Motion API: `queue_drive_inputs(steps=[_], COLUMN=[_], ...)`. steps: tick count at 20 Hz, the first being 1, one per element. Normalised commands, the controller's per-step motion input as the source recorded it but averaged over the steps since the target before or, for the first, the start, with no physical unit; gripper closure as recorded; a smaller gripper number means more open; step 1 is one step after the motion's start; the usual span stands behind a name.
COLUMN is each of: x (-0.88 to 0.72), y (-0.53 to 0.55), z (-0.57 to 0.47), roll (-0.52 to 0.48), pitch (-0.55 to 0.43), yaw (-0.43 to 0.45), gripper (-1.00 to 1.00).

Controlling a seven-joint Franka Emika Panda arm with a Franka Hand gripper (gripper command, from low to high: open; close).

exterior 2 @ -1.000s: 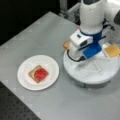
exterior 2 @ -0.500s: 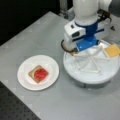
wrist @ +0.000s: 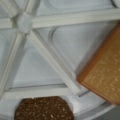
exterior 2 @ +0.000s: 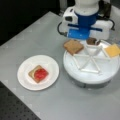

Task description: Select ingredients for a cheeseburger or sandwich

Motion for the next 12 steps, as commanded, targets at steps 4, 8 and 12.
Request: queue_drive_inputs(steps=[4,8,12], x=[0.01,0.05,0.11], y=[-0.51,-0.48,-0.24], z=[0.16,0.15,0.11], roll=[0.085,0.134,0.126], pitch=[0.097,0.088,0.072], yaw=[-0.296,-0.247,-0.217], gripper=[-1.00,-1.00,-1.00])
